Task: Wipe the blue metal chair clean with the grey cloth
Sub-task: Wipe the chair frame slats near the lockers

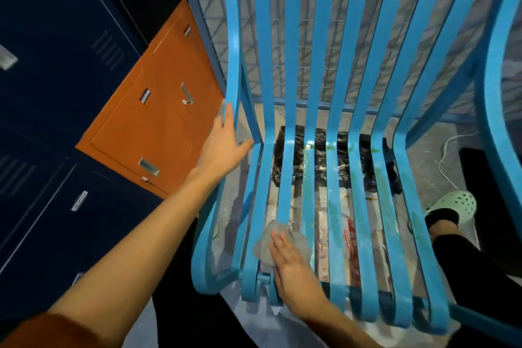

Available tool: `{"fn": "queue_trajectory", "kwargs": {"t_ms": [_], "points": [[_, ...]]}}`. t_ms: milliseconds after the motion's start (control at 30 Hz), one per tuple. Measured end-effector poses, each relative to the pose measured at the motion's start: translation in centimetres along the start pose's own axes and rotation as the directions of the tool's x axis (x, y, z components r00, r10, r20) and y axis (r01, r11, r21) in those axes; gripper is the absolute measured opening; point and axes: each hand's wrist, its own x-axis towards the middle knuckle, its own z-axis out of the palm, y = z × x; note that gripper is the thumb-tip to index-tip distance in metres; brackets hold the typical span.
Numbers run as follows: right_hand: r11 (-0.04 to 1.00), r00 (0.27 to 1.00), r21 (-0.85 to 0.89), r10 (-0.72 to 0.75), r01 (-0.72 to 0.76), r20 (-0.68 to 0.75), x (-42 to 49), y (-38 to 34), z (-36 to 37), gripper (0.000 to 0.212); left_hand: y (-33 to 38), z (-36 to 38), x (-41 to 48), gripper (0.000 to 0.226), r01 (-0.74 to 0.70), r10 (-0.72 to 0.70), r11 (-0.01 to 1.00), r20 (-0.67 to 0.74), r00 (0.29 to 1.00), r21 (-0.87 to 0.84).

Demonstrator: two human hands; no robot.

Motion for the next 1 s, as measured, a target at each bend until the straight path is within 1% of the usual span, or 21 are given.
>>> {"fn": "queue_trajectory", "kwargs": {"t_ms": [67, 133, 167, 267, 300, 333, 367, 400, 433, 467, 500, 533, 567, 600, 633, 667, 700, 767, 900, 967, 1000], "points": [[0.999, 0.999, 0.015, 0.033, -0.033, 0.011, -1.2, -0.6, 0.2, 0.072, 0.0, 0.2, 1.4, 0.1, 0.014, -0.015, 0.993, 0.004, 1.0, 0.113], [0.997, 0.997, 0.046, 0.053, -0.056, 0.058, -1.4, -1.3, -0.4, 0.077, 0.6, 0.1, 2.0, 0.101, 0.008, -0.007, 0.988, -0.008, 1.0, 0.153], [0.997, 0.997, 0.062, 0.05, -0.053, 0.058, -1.1, -1.3, -0.6, 0.077, 0.8, 0.1, 2.2, 0.101, 0.021, -0.017, 0.986, -0.021, 1.0, 0.164], [0.999, 0.999, 0.031, -0.033, 0.033, 0.0, 1.5, -0.2, -1.5, 0.063, 1.0, 0.2, 2.2, 0.099, 0.061, -0.053, 0.985, -0.053, 0.997, 0.163], [0.997, 0.997, 0.011, -0.08, 0.08, 0.002, 2.7, 0.3, -1.8, 0.055, 0.9, 0.3, 2.3, 0.098, 0.065, -0.055, 0.985, -0.067, 0.996, 0.159], [0.996, 0.995, 0.016, -0.089, 0.088, 0.037, 3.9, 0.5, -2.3, 0.051, 0.8, 0.4, 2.4, 0.097, 0.069, -0.057, 0.986, -0.081, 0.995, 0.151], [0.997, 0.997, 0.027, -0.076, 0.075, 0.024, 5.6, 1.4, -2.6, 0.055, 0.8, 0.5, 2.4, 0.096, 0.073, -0.061, 0.986, -0.088, 0.994, 0.147], [0.998, 0.997, 0.022, -0.061, 0.062, -0.038, 7.3, 2.3, -3.2, 0.06, 0.9, 0.5, 2.3, 0.096, 0.079, -0.067, 0.988, -0.089, 0.994, 0.136], [0.999, 0.997, 0.046, 0.013, -0.01, -0.07, 9.3, 3.7, -3.3, 0.061, 0.9, 0.5, 2.3, 0.094, 0.082, -0.07, 0.989, -0.093, 0.993, 0.123], [0.995, 0.995, 0.081, 0.059, -0.052, -0.085, 11.1, 4.6, -3.5, 0.058, 0.9, 0.5, 2.2, 0.093, 0.084, -0.073, 0.99, -0.096, 0.993, 0.111], [0.994, 0.995, 0.082, 0.078, -0.073, -0.063, 13.3, 5.3, -3.7, 0.052, 0.9, 0.6, 2.2, 0.092, 0.086, -0.076, 0.991, -0.096, 0.992, 0.106], [0.997, 0.997, 0.01, 0.071, -0.071, -0.026, 15.0, 5.3, -4.7, 0.044, 0.9, 0.7, 2.2, 0.093, 0.089, -0.079, 0.99, -0.095, 0.992, 0.105], [0.989, 0.997, -0.129, 0.069, -0.067, 0.018, 16.0, 4.7, -5.8, 0.041, 0.9, 0.7, 2.3, 0.094, 0.091, -0.081, 0.99, -0.091, 0.993, 0.108], [0.98, 0.994, -0.173, 0.102, -0.094, 0.036, 16.9, 4.2, -6.1, 0.047, 0.8, 0.8, 2.4, 0.095, 0.093, -0.084, 0.989, -0.088, 0.993, 0.112], [0.981, 0.992, -0.148, 0.129, -0.127, 0.0, 17.7, 4.1, -6.2, 0.058, 0.8, 0.8, 2.4, 0.096, 0.092, -0.082, 0.989, -0.087, 0.993, 0.115], [0.981, 0.99, -0.135, 0.141, -0.14, -0.007, 17.5, 3.7, -6.3, 0.065, 0.8, 0.7, 2.4, 0.097, 0.089, -0.08, 0.99, -0.085, 0.993, 0.11], [0.982, 0.99, -0.132, 0.136, -0.138, -0.024, 17.0, 3.4, -5.9, 0.068, 0.8, 0.7, 2.4, 0.098, 0.086, -0.077, 0.991, -0.085, 0.993, 0.102], [0.986, 0.993, -0.123, 0.103, -0.109, -0.051, 15.0, 2.2, -5.1, 0.064, 0.7, 0.6, 2.3, 0.1, 0.077, -0.069, 0.993, -0.088, 0.994, 0.089], [0.99, 0.989, -0.022, 0.137, -0.138, -0.049, 7.4, -0.5, -2.2, 0.062, 0.9, 0.4, 2.2, 0.1, 0.066, -0.06, 0.995, -0.073, 0.995, 0.075], [0.995, 0.995, 0.043, 0.095, -0.094, -0.024, 3.1, -1.9, -0.7, 0.065, 0.8, 0.5, 2.3, 0.099, 0.076, -0.071, 0.994, -0.066, 0.995, 0.084], [0.996, 0.997, 0.062, 0.06, -0.057, -0.042, 1.3, -2.5, 0.0, 0.067, 0.8, 0.5, 2.5, 0.099, 0.084, -0.078, 0.993, -0.065, 0.995, 0.087]]}}
